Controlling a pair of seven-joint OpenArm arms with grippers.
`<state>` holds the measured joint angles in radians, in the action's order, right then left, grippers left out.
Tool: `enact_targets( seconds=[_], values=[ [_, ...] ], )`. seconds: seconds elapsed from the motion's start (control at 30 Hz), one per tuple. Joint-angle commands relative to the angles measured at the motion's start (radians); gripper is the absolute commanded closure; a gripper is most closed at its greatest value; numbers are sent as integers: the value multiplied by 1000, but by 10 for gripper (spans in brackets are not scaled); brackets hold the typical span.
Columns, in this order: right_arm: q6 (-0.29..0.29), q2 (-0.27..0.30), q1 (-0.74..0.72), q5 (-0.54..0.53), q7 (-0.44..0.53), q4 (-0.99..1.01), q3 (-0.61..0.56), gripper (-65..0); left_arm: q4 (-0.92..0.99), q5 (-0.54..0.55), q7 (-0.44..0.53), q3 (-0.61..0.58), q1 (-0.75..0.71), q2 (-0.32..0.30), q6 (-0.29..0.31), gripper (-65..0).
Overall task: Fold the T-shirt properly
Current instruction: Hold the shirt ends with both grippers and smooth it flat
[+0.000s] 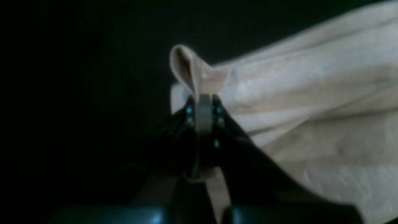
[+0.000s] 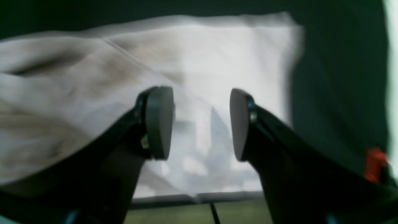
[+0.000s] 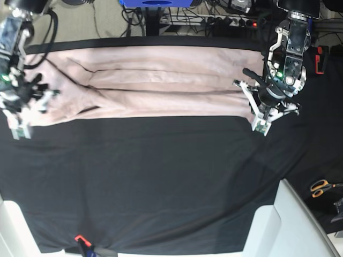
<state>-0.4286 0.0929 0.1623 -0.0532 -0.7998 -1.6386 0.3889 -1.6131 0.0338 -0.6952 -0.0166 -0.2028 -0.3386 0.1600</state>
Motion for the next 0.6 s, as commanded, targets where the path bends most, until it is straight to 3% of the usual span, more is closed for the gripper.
enact_targets(
  seconds=[0.0, 0.1, 0.23, 0.57],
  values=[
    [9, 24, -33, 8, 32, 34, -5, -285, -19, -2, 12, 5, 4, -11, -9, 0],
    [9, 28, -111, 8, 87, 211, 9, -240, -22, -2, 12, 5, 4, -9, -9, 0],
    [9, 61, -177, 6, 171, 380, 35, -11, -22, -2, 12, 5, 3, -9, -9, 0],
    [15, 183, -326, 6, 311, 779, 35, -2, -14, -2, 13, 5, -8, -9, -9, 0]
  ],
)
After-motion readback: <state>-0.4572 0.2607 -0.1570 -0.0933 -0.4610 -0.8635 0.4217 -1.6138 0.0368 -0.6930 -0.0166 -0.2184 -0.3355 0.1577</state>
